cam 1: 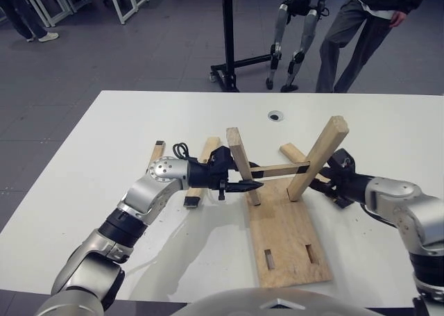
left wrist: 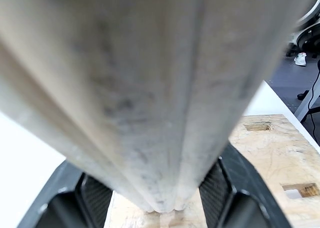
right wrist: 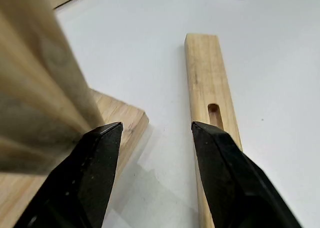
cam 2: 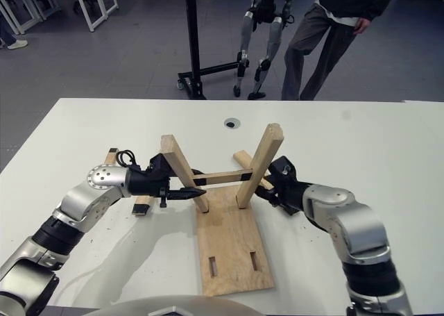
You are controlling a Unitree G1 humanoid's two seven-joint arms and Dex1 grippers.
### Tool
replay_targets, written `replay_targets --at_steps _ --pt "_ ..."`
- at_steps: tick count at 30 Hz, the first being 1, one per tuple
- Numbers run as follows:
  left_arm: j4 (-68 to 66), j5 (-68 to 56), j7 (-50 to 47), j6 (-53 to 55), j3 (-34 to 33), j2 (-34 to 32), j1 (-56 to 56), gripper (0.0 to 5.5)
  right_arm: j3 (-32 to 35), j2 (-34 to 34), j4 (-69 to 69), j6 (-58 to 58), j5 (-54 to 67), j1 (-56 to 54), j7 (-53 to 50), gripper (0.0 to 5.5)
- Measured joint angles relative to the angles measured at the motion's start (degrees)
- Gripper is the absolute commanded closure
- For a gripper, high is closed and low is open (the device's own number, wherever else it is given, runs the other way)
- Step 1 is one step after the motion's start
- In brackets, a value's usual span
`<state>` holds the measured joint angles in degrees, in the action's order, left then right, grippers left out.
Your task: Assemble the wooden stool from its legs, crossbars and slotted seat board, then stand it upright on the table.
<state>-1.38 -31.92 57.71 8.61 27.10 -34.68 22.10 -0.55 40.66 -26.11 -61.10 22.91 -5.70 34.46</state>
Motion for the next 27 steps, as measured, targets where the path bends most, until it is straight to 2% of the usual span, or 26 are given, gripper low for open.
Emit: replay_targets --at_steps 4,7,9,13,18,24,26,27 --pt "-0.3 0.0 0.0 0.0 0.4 0.1 0.4 3.47 2.2 14.0 0.9 5.8 1.5 7.0 16.3 2.97" --pt "-1.1 0.0 0.7 -0.4 0.5 0.1 0.7 3.47 2.5 17.9 -0.3 10.4 4.1 9.0 25.7 2.97" --pt "-2.2 -0.1 1.6 -1.3 0.5 0.4 0.9 3.47 1.2 17.7 -1.9 12.2 4.8 8.0 27.4 2.76" --pt "-5.5 -0.4 4.0 -2.6 0.9 1.7 2.6 3.47 -7.4 11.3 -3.5 16.2 4.3 1.1 28.1 2.07" --pt "-9.0 -0.4 6.8 -3.0 1.6 2.9 5.2 3.47 -16.7 5.1 -1.1 25.0 -1.2 -1.5 28.0 2.07" --pt "-10.3 -0.4 7.7 -4.5 1.7 3.2 5.7 3.47 -23.4 4.6 3.3 34.7 -8.7 0.3 28.2 2.07" --pt "-10.4 0.2 7.6 -4.7 1.7 3.2 5.7 2.83 -24.2 4.6 4.5 37.5 -10.2 1.3 28.2 2.03" --pt "-10.7 5.4 7.1 -4.8 2.1 2.7 5.8 2.71 -24.5 4.6 5.2 39.8 -11.0 1.6 28.1 2.03"
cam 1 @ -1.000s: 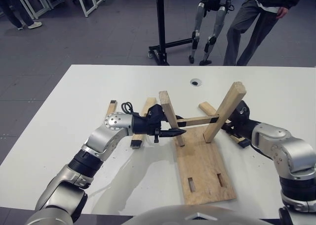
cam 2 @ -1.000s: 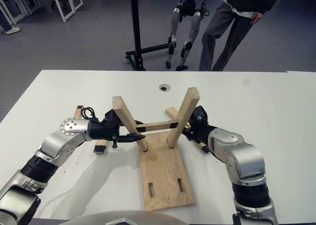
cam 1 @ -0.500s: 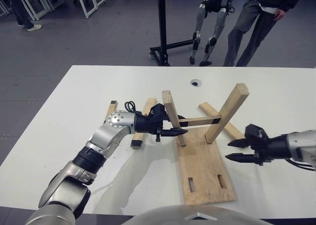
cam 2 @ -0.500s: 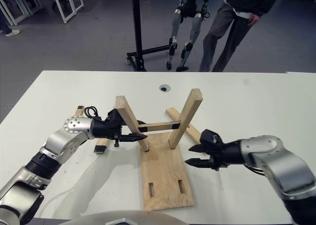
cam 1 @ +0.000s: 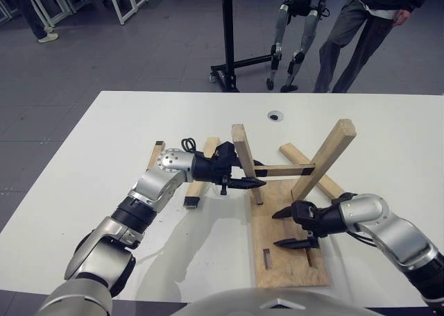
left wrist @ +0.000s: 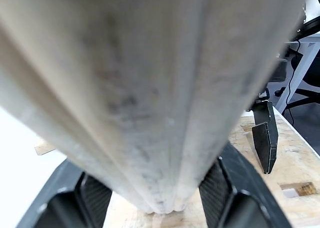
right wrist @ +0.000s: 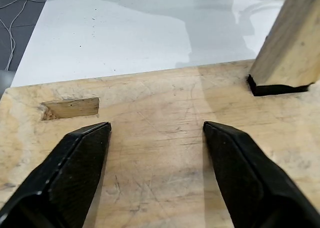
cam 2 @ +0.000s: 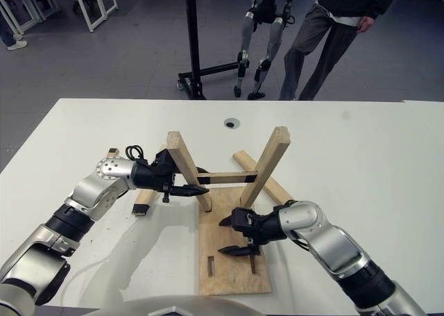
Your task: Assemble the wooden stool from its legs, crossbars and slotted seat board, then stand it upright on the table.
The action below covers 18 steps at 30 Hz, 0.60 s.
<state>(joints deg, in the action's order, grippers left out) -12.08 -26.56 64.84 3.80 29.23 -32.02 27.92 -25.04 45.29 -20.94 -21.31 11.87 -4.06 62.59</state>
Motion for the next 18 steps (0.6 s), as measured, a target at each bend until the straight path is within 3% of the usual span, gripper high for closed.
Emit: replay_targets --at_steps 10,16,18 --pt "1.0 9.6 1.5 3.3 -1.9 -1.0 -3.8 1.01 -0.3 -0.3 1.2 3.8 -0.5 0.9 -1.4 2.03" --pt "2.5 13.2 12.9 8.1 -4.6 -13.1 -2.6 0.98 0.2 -1.6 2.3 4.7 -0.4 1.7 -3.6 2.03" --pt "2.1 11.3 12.0 12.2 -10.5 -15.4 -0.4 0.98 0.6 -3.3 5.7 5.1 -0.3 -0.1 -4.2 2.03"
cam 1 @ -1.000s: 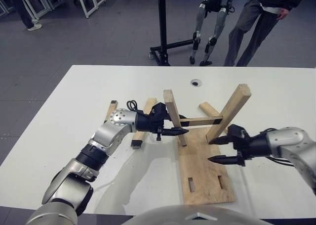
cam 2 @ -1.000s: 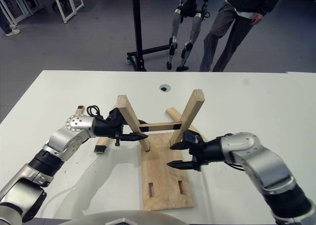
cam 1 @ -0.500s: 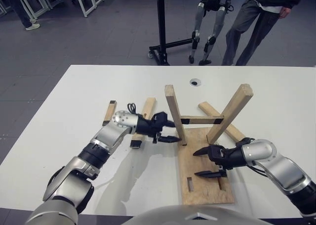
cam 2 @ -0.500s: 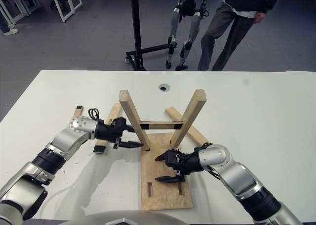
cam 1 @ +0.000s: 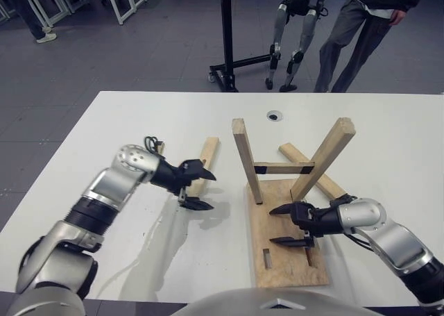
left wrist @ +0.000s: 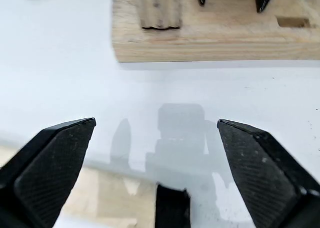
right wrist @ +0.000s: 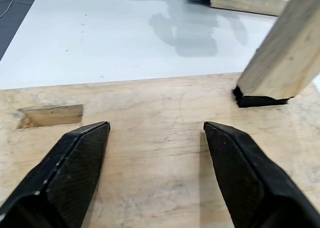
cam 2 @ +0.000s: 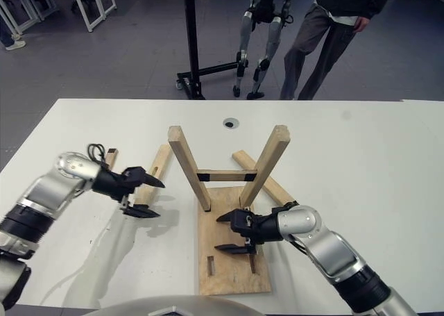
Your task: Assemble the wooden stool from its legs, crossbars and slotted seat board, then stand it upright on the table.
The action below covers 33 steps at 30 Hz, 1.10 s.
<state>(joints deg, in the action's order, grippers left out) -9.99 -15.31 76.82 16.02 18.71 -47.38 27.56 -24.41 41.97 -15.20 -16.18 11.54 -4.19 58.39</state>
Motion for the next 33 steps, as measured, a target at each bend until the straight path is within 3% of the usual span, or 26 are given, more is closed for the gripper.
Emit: replay_targets --at_steps 5,7,12,14,18,26,29,33 --pt "-0.4 -7.1 -25.0 14.5 -18.8 8.5 11.1 0.98 1.1 -4.3 8.6 1.5 -0.2 -5.1 -2.4 2.03" --pt "5.0 -9.9 -36.8 22.7 -24.0 13.8 11.9 1.34 1.2 -5.0 9.0 1.5 -0.2 -5.1 -3.3 2.03" --pt "22.3 -18.4 -62.1 41.5 -30.4 33.2 16.6 2.31 1.3 -5.3 7.5 1.7 -0.6 -3.2 -5.4 2.03" --pt "24.2 -19.9 -69.2 44.9 -30.9 39.4 20.6 2.31 1.1 -5.3 7.4 1.7 -0.7 -3.0 -5.6 2.03" --pt "26.4 -22.0 -74.3 50.4 -32.2 42.2 26.0 2.31 1.0 -5.7 6.9 2.0 -1.2 -2.2 -6.9 2.03" --pt "27.7 -31.4 -77.1 68.8 -39.2 48.5 25.7 2.31 0.8 -6.3 6.9 2.3 -1.4 -2.0 -8.1 2.03" --pt "27.1 -28.4 -77.0 60.5 -38.8 47.8 25.4 2.31 0.5 -6.6 7.1 2.3 -1.8 -2.5 -8.2 2.03" --pt "22.5 -25.5 -76.0 37.7 -44.9 42.3 39.2 2.31 0.5 -6.9 7.0 2.8 -1.8 -3.0 -8.2 2.03"
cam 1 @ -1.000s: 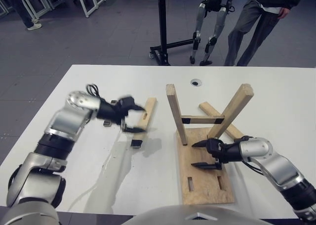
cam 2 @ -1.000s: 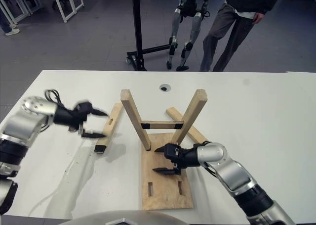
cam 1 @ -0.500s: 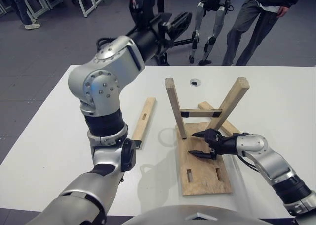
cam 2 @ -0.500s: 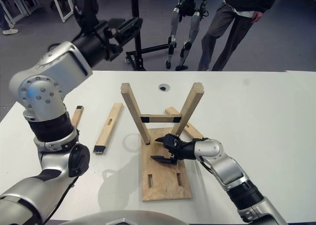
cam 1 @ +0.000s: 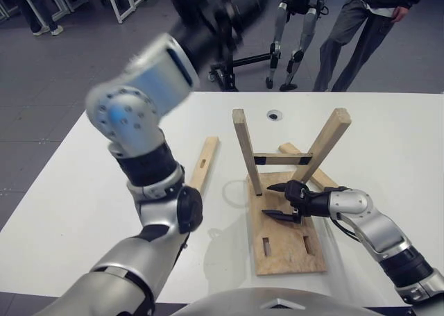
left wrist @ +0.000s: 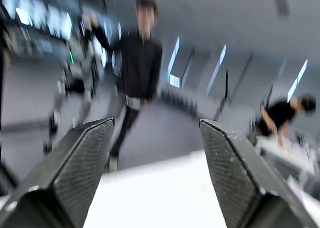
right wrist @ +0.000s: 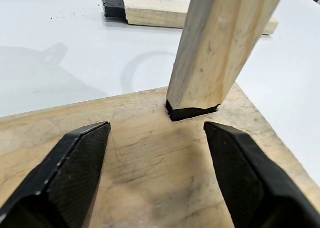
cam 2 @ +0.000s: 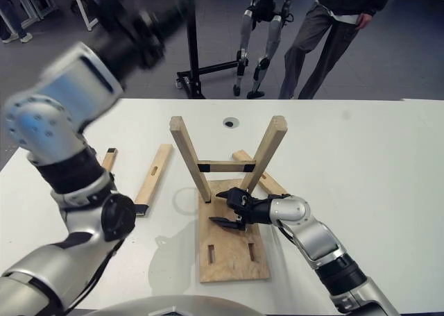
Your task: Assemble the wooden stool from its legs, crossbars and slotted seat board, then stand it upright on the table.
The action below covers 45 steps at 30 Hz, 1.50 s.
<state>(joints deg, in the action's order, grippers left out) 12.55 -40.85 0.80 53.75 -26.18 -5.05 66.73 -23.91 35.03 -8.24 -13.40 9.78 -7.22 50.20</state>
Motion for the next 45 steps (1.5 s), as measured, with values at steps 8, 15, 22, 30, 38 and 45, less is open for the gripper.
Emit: replay_targets --at_steps 8,15,22,30,38,45 --pt "5.5 -8.5 4.9 10.8 17.5 2.2 -27.5 2.31 0.4 -0.2 -0.7 1.2 0.2 0.0 0.2 2.03" --pt "9.1 -6.3 10.5 -0.3 27.7 1.9 -35.9 2.31 0.1 0.1 -0.5 0.5 -0.7 1.5 -0.2 2.03" --pt "-0.8 -22.8 6.5 4.4 13.3 1.1 -13.6 2.31 -1.3 -1.0 2.2 1.8 -1.3 -1.4 1.0 2.03" --pt "2.6 -39.2 -6.8 2.9 7.1 -4.0 -5.6 2.31 -1.6 -8.9 26.6 8.8 -4.1 -18.1 -0.1 2.03" --pt "6.7 -43.9 -14.7 -0.8 10.0 -4.6 -10.8 2.31 -0.1 -15.5 53.5 17.3 -8.8 -33.6 -2.0 2.03" --pt "8.7 -44.5 -16.2 -3.9 9.7 -8.1 -18.3 2.31 7.0 -10.1 25.7 3.9 -3.6 -22.9 1.1 2.03"
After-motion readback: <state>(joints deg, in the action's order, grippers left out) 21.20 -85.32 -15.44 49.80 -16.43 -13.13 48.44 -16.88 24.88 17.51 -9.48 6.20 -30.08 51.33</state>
